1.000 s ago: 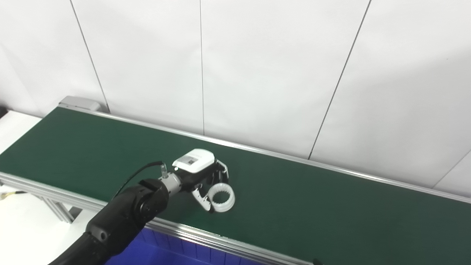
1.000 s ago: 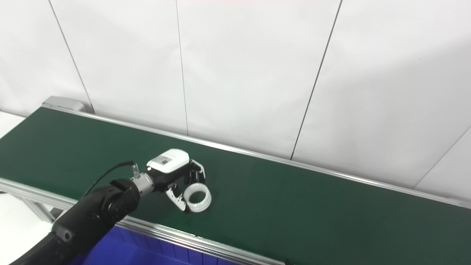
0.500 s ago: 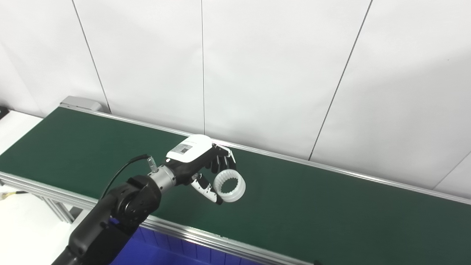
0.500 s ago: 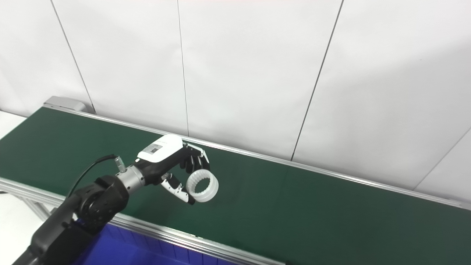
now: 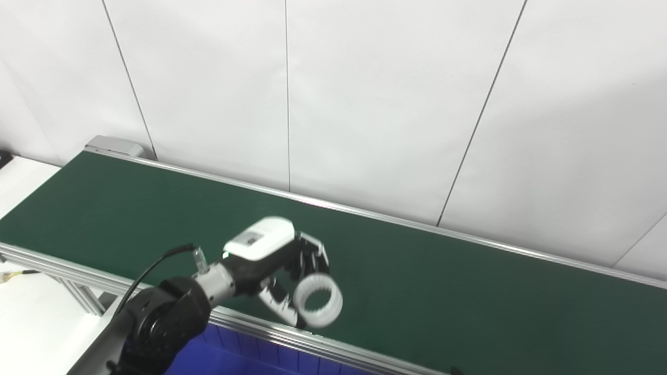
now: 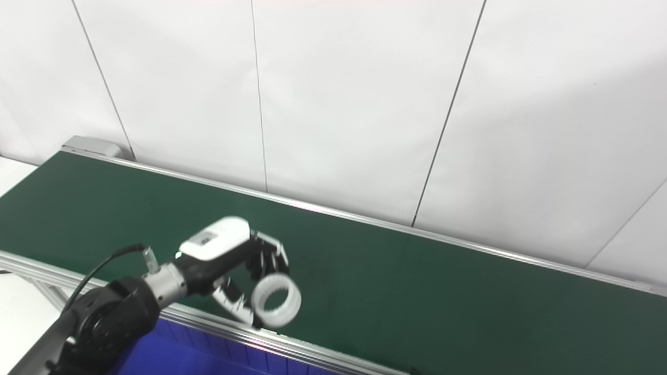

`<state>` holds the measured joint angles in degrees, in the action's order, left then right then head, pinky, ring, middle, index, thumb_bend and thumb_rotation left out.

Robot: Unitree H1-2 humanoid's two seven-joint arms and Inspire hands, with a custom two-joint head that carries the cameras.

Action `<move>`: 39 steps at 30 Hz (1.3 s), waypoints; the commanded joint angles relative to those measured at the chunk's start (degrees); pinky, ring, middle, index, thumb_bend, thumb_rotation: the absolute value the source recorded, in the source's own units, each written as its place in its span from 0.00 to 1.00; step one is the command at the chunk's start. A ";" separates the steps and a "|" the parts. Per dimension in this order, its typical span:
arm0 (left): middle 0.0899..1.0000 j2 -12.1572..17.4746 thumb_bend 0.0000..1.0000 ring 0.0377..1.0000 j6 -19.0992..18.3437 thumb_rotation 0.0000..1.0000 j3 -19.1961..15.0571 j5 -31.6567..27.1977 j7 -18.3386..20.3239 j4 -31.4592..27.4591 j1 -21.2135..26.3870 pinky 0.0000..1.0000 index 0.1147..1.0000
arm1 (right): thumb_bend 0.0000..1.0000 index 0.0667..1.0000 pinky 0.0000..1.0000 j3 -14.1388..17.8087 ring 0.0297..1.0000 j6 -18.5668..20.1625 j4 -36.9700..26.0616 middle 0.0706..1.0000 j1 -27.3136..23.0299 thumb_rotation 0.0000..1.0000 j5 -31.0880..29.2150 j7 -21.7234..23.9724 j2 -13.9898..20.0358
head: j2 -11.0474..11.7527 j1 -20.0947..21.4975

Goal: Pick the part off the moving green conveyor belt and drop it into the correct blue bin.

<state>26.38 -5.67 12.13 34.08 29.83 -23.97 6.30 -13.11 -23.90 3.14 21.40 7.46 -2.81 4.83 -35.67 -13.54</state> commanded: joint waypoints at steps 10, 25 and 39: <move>0.44 2.15 0.48 0.39 -4.94 0.00 0.89 -0.50 6.96 -8.09 -1.43 0.44 0.45 | 0.47 0.91 0.74 1.73 0.81 1.48 -10.18 0.86 1.86 0.76 -2.59 3.25 0.94 | -9.24 -3.74; 0.46 2.15 0.48 0.39 -3.90 0.00 1.53 1.59 6.43 -7.01 -8.56 0.40 0.45 | 0.55 0.90 0.72 3.83 0.80 5.00 -13.74 0.84 2.33 0.76 -5.20 6.19 2.41 | -12.19 -5.31; 0.45 1.75 0.48 0.40 -1.32 0.00 1.31 5.51 -0.55 -0.67 -14.05 0.42 0.45 | 0.53 0.89 0.72 4.27 0.79 3.71 -12.37 0.84 1.91 0.75 -5.45 7.27 2.26 | -10.74 -4.70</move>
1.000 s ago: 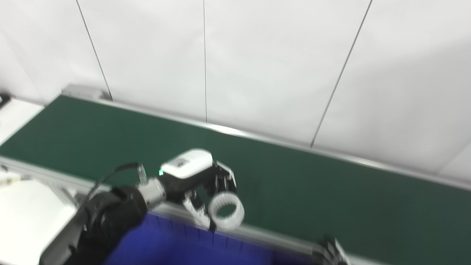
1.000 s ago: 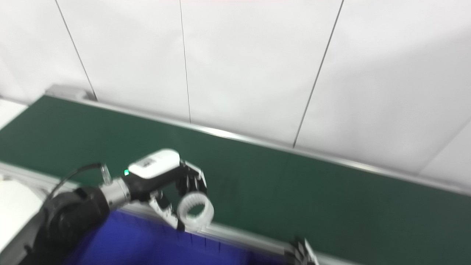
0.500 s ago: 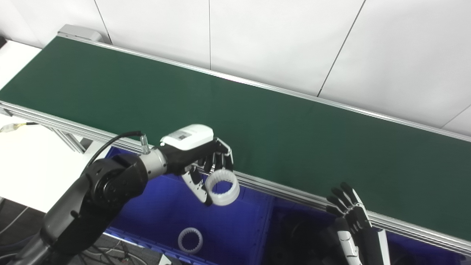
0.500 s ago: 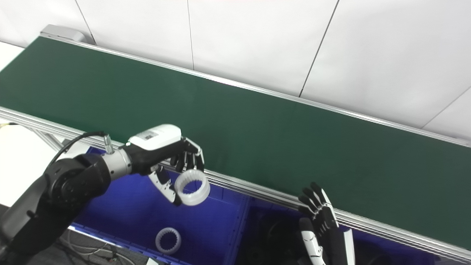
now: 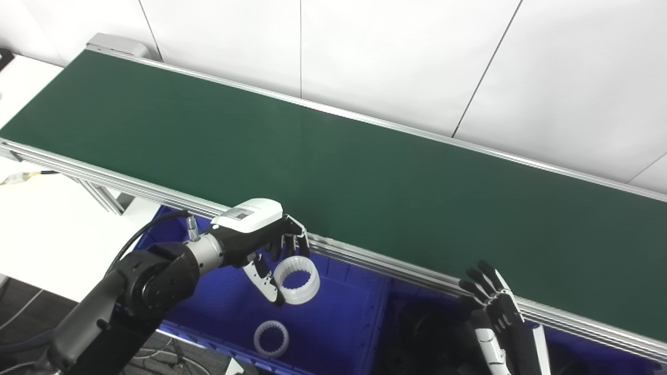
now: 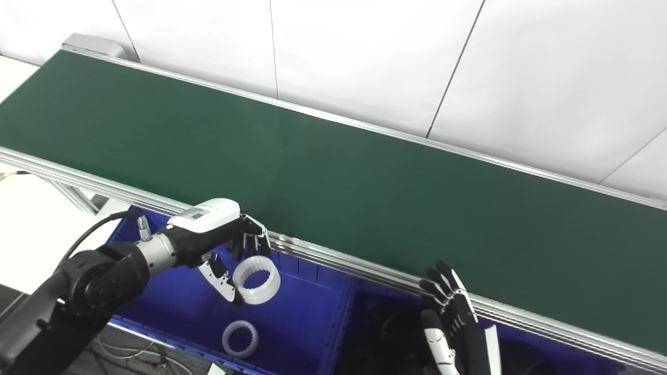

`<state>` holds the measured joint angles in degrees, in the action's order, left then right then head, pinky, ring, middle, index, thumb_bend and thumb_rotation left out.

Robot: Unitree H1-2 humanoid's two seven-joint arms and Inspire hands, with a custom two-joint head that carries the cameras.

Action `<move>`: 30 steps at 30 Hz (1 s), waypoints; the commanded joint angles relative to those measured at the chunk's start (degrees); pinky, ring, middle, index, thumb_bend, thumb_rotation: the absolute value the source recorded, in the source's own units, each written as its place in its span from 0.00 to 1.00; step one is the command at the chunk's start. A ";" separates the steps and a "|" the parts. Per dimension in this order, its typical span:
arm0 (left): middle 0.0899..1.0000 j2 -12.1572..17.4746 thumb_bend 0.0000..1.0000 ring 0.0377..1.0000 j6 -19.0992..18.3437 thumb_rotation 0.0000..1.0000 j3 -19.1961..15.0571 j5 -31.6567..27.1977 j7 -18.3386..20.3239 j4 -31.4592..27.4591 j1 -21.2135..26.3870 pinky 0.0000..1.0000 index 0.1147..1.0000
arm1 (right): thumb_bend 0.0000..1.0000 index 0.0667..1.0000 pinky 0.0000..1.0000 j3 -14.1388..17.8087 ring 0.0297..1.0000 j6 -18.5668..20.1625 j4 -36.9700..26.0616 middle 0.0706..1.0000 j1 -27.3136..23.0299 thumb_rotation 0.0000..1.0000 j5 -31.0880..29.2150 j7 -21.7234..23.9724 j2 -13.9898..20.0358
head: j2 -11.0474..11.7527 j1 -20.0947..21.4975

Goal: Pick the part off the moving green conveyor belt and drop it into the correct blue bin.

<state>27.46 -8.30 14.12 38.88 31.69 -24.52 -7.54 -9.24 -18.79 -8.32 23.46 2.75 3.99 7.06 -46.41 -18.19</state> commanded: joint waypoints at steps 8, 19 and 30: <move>0.46 0.61 0.48 0.41 2.78 0.00 -0.31 2.05 -5.77 4.24 -1.64 0.42 0.44 | 0.54 0.89 0.73 0.60 0.80 -1.18 -1.36 0.84 0.10 0.73 -0.97 0.82 0.14 | 0.09 0.42; 0.43 0.90 0.48 0.41 2.51 0.00 0.49 3.13 -5.97 5.75 -1.85 0.42 0.45 | 0.53 0.89 0.72 0.78 0.80 -0.32 -2.21 0.84 0.59 0.73 -0.10 0.71 -0.24 | 0.04 0.69; 0.48 1.37 0.50 0.43 -0.94 0.00 1.20 10.31 -1.62 1.34 -1.82 0.47 0.43 | 0.53 0.89 0.72 0.58 0.79 -0.18 -2.24 0.84 0.56 0.71 0.48 0.55 -0.92 | 0.67 1.49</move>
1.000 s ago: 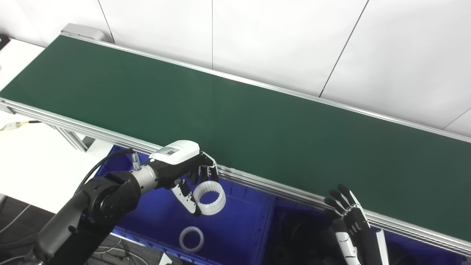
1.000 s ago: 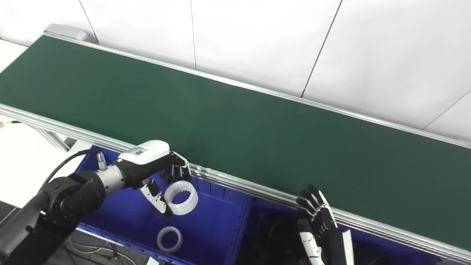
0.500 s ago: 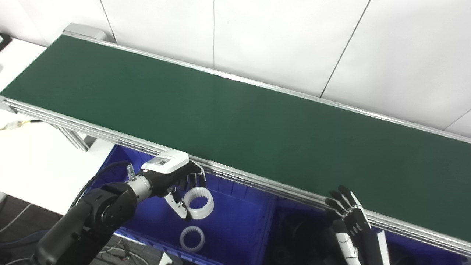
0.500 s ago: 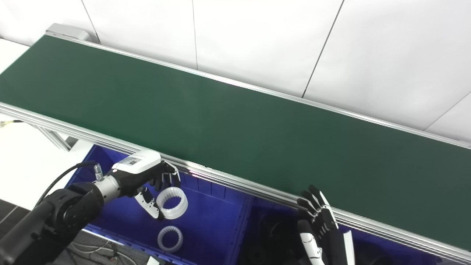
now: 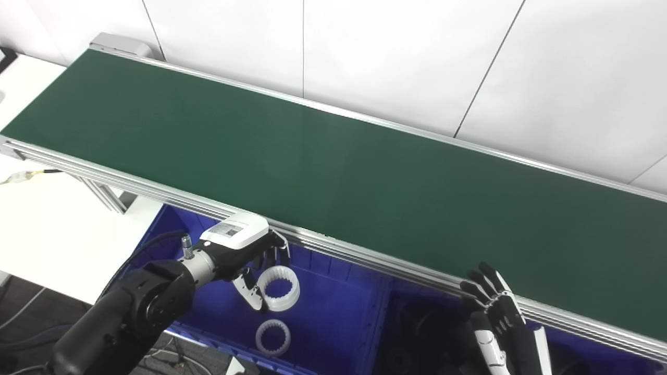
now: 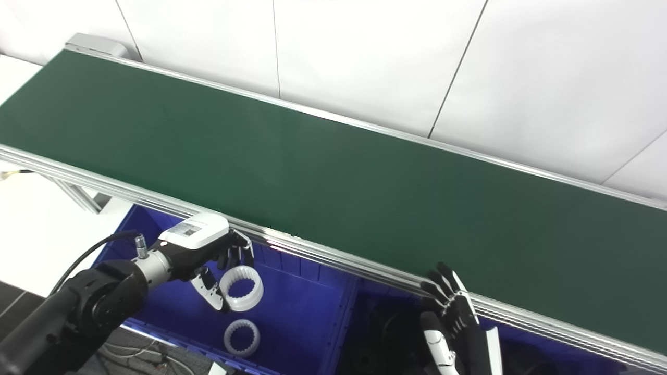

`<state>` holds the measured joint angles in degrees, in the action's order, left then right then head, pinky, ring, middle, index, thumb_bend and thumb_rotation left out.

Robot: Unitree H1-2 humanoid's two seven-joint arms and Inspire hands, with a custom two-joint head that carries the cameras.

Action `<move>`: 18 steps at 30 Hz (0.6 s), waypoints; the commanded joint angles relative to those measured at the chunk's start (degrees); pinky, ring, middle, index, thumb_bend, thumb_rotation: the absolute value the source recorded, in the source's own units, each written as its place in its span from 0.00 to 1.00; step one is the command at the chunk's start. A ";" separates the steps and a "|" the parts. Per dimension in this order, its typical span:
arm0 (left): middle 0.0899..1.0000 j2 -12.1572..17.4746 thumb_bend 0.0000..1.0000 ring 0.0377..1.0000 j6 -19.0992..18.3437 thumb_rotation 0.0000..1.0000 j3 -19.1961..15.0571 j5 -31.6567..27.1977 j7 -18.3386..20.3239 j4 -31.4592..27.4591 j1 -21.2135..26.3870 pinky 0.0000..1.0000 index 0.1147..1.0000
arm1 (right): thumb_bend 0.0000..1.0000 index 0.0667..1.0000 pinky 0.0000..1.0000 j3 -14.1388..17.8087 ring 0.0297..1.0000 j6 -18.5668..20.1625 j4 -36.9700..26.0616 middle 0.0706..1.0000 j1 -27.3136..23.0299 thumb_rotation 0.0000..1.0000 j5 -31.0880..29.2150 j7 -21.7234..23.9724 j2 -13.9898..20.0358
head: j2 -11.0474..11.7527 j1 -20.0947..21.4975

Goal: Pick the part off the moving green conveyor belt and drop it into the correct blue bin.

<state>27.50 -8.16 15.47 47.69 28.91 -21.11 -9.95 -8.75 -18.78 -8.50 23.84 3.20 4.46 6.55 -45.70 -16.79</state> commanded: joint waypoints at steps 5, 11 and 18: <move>0.74 1.49 0.86 0.67 -4.26 0.00 0.78 6.22 8.51 -5.41 1.65 0.61 0.67 | 0.54 0.90 0.73 0.03 0.80 -0.85 -1.48 0.84 0.14 0.72 -0.12 0.29 -0.48 | 0.43 0.51; 0.84 1.02 0.99 0.77 -6.05 0.00 -0.21 6.82 12.75 -8.07 2.01 0.68 0.80 | 0.54 0.90 0.72 -0.18 0.80 -1.72 -0.89 0.84 0.22 0.72 0.38 0.07 -0.77 | 1.13 2.24; 0.87 1.25 1.00 0.83 -7.21 0.00 -1.90 6.61 17.18 -10.80 2.39 0.78 0.85 | 0.53 0.89 0.71 -0.51 0.79 -2.62 -0.36 0.83 0.40 0.70 1.14 -0.35 -1.63 | 1.55 3.98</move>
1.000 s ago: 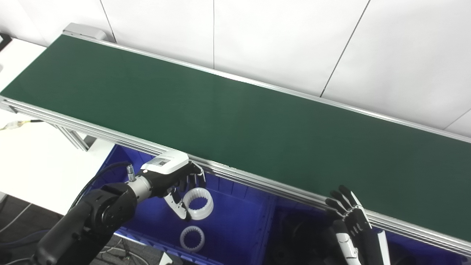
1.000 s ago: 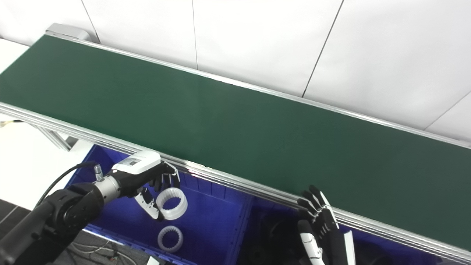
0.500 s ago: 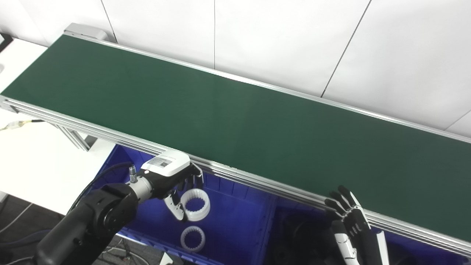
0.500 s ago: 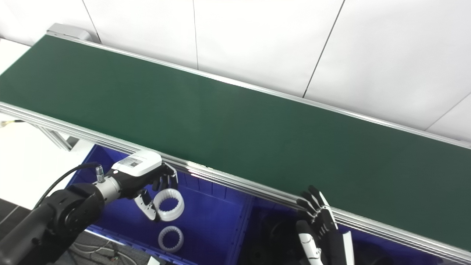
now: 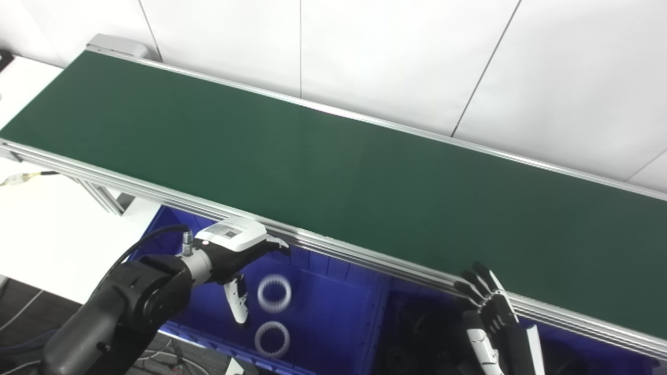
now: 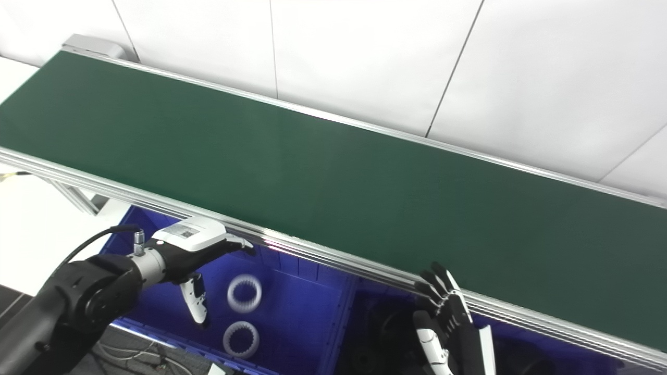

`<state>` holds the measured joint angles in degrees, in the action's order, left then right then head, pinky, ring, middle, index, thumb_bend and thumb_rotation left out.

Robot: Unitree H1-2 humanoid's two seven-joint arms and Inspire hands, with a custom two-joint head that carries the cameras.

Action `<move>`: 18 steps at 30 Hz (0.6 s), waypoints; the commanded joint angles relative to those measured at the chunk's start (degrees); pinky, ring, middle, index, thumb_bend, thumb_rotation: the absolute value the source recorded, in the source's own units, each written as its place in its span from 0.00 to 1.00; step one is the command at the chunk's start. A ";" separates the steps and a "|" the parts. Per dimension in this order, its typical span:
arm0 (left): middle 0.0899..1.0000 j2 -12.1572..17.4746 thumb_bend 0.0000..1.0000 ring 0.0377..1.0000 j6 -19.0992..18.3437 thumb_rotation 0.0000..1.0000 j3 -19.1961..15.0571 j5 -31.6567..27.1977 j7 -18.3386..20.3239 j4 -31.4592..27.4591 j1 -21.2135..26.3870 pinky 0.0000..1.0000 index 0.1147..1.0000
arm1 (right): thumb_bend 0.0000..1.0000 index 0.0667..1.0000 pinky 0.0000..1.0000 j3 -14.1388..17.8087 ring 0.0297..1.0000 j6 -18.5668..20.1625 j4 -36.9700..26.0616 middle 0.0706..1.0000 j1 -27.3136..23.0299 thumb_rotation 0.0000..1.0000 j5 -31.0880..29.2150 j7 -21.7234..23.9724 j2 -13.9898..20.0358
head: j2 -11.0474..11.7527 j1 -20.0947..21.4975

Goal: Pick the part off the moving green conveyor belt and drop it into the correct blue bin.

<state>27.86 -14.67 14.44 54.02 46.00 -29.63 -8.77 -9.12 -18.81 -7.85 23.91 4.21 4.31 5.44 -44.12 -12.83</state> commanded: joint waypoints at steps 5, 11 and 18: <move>0.86 -0.53 0.96 0.82 -0.92 0.00 -3.16 -2.88 -1.48 -3.00 0.95 0.78 0.85 | 0.52 0.89 0.72 -0.26 0.79 -2.48 -1.11 0.84 0.68 0.70 0.41 -0.24 -0.96 | 0.21 1.61; 0.79 -9.28 0.77 0.71 5.39 0.03 -9.46 -23.01 -14.15 -2.23 -2.03 0.59 0.79 | 0.54 0.88 0.71 -0.33 0.78 -2.66 -1.10 0.83 0.84 0.70 0.97 -0.51 -1.26 | 0.36 3.03; 0.84 -23.00 0.78 0.75 10.32 0.59 -8.50 -43.51 -21.55 5.15 -6.88 0.65 0.85 | 0.54 0.88 0.71 -0.40 0.78 -2.75 -1.33 0.83 1.42 0.69 1.60 -0.75 -1.33 | 0.61 6.32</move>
<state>5.15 -7.15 5.66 13.36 26.30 -24.10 -15.64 -9.45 -18.82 -7.85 24.90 5.83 3.86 4.51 -43.51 -6.51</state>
